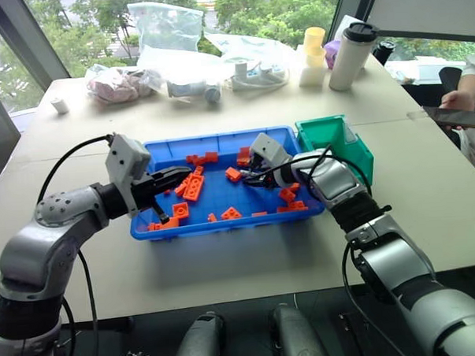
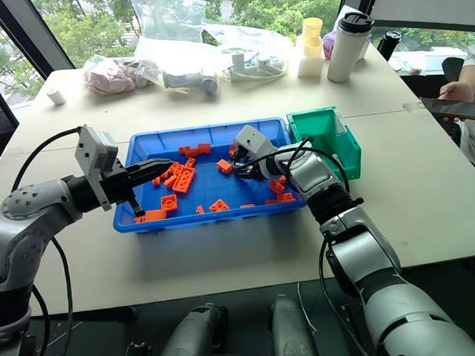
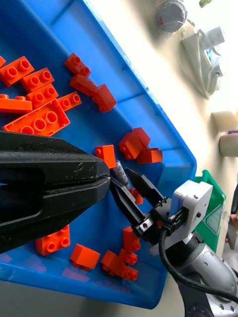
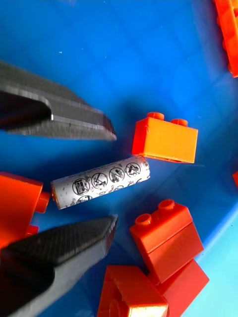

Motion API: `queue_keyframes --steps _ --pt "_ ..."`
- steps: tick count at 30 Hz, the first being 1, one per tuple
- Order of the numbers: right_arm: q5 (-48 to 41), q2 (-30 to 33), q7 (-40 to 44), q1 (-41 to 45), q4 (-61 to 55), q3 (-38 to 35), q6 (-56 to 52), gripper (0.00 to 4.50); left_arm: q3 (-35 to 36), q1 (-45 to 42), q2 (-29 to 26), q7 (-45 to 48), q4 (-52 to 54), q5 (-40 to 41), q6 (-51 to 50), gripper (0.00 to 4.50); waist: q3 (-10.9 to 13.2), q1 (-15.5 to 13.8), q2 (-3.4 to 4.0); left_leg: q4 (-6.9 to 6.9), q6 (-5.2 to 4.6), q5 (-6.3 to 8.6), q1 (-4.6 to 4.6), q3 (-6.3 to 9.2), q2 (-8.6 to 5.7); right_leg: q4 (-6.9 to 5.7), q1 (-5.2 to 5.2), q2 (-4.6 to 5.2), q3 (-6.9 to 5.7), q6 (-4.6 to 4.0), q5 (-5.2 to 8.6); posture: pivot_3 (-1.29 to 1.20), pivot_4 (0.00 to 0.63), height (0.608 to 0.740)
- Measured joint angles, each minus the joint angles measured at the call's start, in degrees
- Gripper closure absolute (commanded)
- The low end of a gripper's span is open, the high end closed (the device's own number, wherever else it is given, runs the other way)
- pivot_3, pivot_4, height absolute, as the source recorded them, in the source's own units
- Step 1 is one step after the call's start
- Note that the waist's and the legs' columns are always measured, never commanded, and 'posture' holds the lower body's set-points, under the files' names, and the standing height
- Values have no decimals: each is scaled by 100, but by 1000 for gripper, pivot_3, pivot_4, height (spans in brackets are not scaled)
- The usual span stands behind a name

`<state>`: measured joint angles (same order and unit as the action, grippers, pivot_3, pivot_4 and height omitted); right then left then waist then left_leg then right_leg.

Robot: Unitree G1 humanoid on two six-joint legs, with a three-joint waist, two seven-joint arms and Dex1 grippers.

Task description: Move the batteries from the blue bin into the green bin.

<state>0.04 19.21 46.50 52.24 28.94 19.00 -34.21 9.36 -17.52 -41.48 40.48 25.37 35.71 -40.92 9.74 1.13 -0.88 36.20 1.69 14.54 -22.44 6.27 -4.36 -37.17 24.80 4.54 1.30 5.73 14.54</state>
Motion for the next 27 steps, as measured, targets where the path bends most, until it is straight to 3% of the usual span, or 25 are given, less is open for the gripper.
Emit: queue_keyframes --steps 1,5,9,14,18,24,26,27 --pt "23 28 14 0 -32 -1 -21 4449 1 0 0 -10 2 -1 0 4500 0 -1 0 0 0 0 0 0 0 0 0 0 0 0 0 0 150 740" --pt "43 212 -83 -1 -420 -133 -156 4458 1 -2 2 -65 3 -3 0 4500 0 -5 0 0 0 0 -1 0 0 0 1 2 0 0 0 0 150 740" --pt "-378 328 -469 282 -1025 -1115 -852 4458 -1 -9 3 -76 3 -3 0 4500 1 -17 1 -2 0 0 -2 1 0 0 3 2 1 0 0 0 150 740" --pt "-504 1158 -1052 691 -1191 -2077 -1333 4458 0 -17 4 -61 1 0 1 4500 1 -67 1 0 -2 1 -2 3 -3 13 -8 5 -5 0 0 0 150 740" --pt "-466 1858 -1214 282 -1308 -2291 -1653 4458 -8 -74 55 -27 -59 3 2 4500 1 -43 1 -3 -4 3 -2 -1 0 12 -8 12 -3 0 0 0 150 740" --pt "-659 2160 -686 -614 -1870 -2072 -1766 4458 -149 -239 51 163 -126 -25 102 4500 3 40 6 -4 -5 3 2 -13 7 5 -3 5 7 0 0 0 150 740" --pt "-723 2159 -637 -619 -1933 -2023 -1758 3412 -185 -281 51 200 -197 -34 140 4500 3 26 6 -2 -5 3 2 -12 7 3 -3 4 6 0 0 0 150 740" --pt "-739 2159 -632 -619 -1980 -2021 -1749 3094 -188 -302 52 211 -234 -47 147 4500 3 12 5 -2 -5 3 2 -12 7 4 -4 4 6 0 0 0 150 740"
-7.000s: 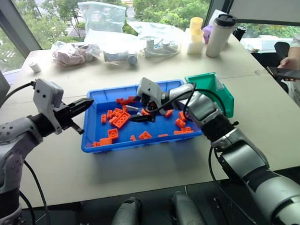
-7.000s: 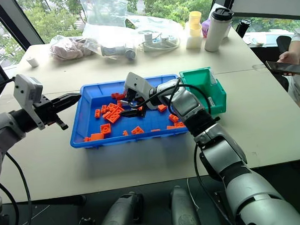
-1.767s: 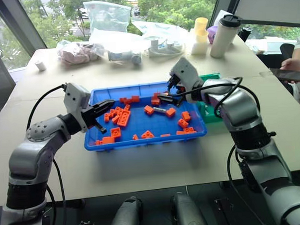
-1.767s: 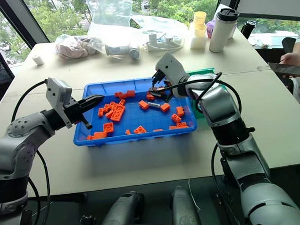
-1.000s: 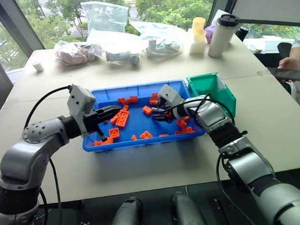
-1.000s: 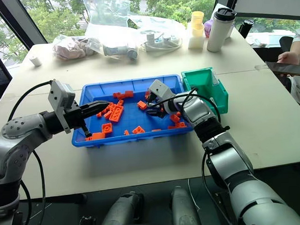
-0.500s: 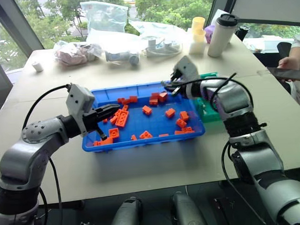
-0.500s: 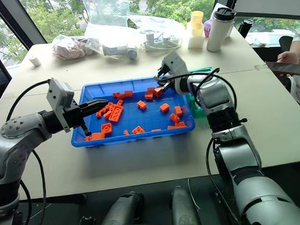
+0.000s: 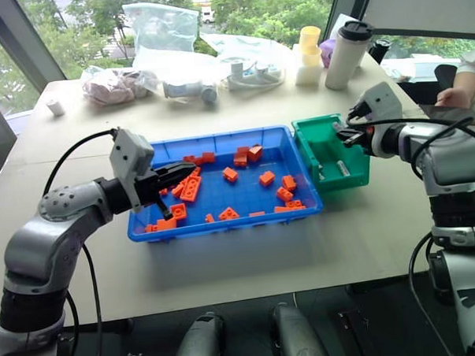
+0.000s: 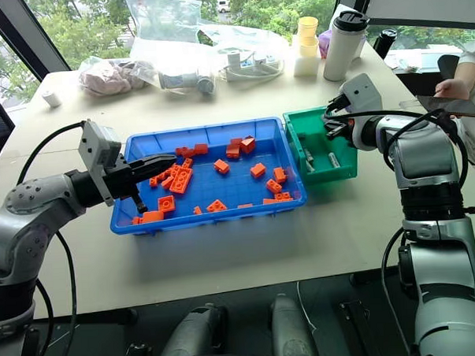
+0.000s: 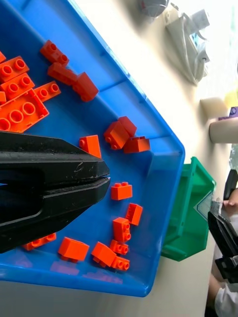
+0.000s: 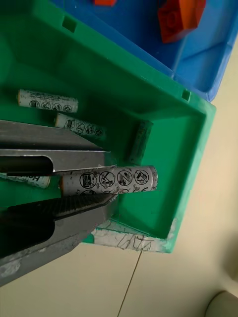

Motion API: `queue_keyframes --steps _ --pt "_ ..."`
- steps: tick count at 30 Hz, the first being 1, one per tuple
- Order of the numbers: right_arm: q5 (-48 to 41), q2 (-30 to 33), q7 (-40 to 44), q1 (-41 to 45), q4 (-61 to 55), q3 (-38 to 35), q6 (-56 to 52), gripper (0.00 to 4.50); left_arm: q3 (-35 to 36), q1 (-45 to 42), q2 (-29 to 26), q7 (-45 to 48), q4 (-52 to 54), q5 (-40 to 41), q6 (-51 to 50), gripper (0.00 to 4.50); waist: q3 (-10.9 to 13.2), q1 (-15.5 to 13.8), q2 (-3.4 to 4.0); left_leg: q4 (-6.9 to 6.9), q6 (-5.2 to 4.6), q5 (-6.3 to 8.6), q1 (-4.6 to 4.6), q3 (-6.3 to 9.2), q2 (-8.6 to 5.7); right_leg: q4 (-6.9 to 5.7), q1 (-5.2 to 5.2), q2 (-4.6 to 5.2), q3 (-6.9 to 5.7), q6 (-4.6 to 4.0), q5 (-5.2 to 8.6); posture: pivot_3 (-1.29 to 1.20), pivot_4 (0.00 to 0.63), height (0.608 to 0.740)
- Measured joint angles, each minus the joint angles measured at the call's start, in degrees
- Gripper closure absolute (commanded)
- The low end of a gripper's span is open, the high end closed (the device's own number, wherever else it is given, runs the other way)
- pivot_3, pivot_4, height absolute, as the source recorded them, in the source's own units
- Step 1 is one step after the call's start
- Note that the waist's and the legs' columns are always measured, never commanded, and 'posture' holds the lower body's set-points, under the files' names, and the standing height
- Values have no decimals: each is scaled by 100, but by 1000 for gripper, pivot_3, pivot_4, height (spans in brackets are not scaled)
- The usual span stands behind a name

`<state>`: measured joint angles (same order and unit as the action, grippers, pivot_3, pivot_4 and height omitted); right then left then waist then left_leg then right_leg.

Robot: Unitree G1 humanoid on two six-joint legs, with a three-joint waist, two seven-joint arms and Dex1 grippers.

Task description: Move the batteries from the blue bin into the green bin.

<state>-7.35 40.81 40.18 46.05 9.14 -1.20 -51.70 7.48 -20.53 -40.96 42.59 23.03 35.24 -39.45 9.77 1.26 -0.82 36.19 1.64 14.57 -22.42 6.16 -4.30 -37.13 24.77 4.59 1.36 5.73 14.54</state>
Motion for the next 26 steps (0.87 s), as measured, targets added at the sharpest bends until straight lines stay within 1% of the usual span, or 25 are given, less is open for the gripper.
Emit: queue_keyframes --steps 1,3,4,6,7,12,14,17,19,21,26 --pt "-21 0 -6 2 -8 0 28 2697 -4 -27 1 12 -48 -18 10 4500 0 -17 0 1 0 0 0 0 -1 0 -1 -1 -1 0 0 0 150 740" --pt "-29 -2 -37 2 -9 6 72 1547 -5 -64 2 22 -109 -60 27 4500 0 -37 0 3 0 0 -1 1 -5 2 -2 0 -1 0 0 0 150 740" --pt "-33 -2 -47 5 -9 6 86 1206 -7 -64 3 29 -120 -82 29 4500 0 -47 -1 4 0 0 -2 1 -6 2 -2 0 -1 0 0 0 150 740" --pt "-82 2 -39 41 -11 6 85 322 -7 -64 18 56 -162 -94 39 4500 0 -56 -1 5 0 0 -2 2 -6 3 -3 1 -2 0 0 0 150 740" --pt "-89 14 -38 58 -19 6 84 31 -8 -64 32 71 -166 -96 43 4500 0 -56 -1 5 0 0 -2 2 -7 3 -3 2 -2 0 0 0 150 740" --pt "-244 140 94 197 -253 -10 73 31 -2 -62 42 114 -166 -86 48 4500 0 -43 -1 3 0 0 -2 3 -5 3 -2 4 -2 0 0 0 150 740" --pt "-489 257 457 187 -774 -9 177 31 3 -49 0 147 -163 -79 37 4500 1 -27 0 0 0 0 -2 4 -2 3 0 3 -2 0 0 0 150 740" --pt "-1011 397 1169 -236 -1920 23 428 31 76 64 -248 276 -140 -55 -9 4500 1 -27 -1 -3 -3 2 -2 8 3 8 -2 -1 -8 1 1 0 150 740" --pt "-1443 433 1581 -593 -2533 133 342 31 144 83 -318 329 -137 2 -19 4500 1 -46 -2 5 -4 3 -2 10 2 8 -7 1 -9 1 0 0 150 740" --pt "-1750 489 1824 -778 -2926 271 194 31 254 156 -386 344 -105 45 -30 4500 1 -54 -2 10 -4 3 -2 9 -1 8 -10 5 -9 1 0 0 150 740" --pt "-1872 677 1897 -796 -3179 366 137 31 310 260 -440 325 4 50 -49 4500 1 -67 -3 11 -4 3 -2 13 -2 9 -14 8 -12 1 0 0 150 740"
